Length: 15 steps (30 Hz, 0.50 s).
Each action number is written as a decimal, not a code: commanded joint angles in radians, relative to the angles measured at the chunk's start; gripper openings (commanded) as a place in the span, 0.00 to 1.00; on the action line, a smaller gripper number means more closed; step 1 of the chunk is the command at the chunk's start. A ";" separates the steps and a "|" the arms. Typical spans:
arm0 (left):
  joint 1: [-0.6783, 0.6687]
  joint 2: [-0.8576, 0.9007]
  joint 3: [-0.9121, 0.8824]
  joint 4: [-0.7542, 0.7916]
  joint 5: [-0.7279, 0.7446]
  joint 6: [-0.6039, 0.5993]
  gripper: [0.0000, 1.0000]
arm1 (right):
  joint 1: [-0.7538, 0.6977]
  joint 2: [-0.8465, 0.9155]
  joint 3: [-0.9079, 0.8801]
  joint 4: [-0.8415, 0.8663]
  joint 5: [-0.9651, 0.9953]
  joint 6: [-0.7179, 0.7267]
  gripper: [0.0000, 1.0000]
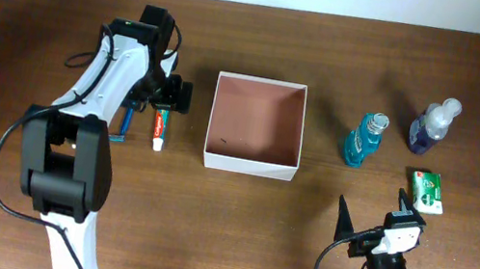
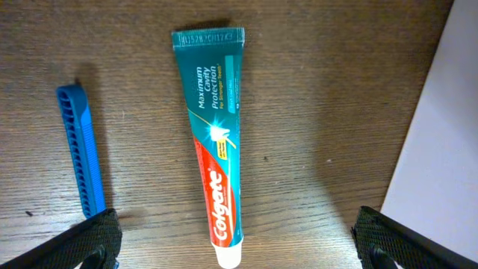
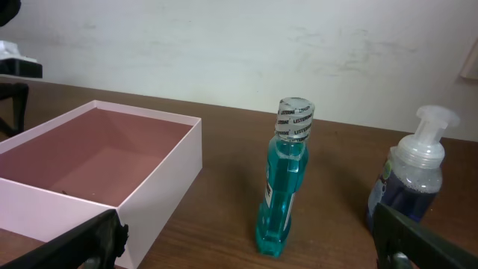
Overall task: Pack container
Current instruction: 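Lower the left gripper and close it on the toothpaste tube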
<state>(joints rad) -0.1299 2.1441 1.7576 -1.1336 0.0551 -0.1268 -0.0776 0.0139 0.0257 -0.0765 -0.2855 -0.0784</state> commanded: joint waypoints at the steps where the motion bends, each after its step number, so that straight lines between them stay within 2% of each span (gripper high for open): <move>1: 0.001 0.058 -0.011 -0.012 -0.010 0.013 0.99 | 0.004 -0.008 -0.010 0.002 0.008 0.004 0.98; 15: -0.013 0.091 -0.011 0.000 -0.031 0.008 0.99 | 0.004 -0.008 -0.010 0.002 0.008 0.004 0.98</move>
<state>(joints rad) -0.1402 2.2112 1.7500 -1.1362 0.0486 -0.1268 -0.0776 0.0139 0.0257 -0.0765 -0.2855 -0.0788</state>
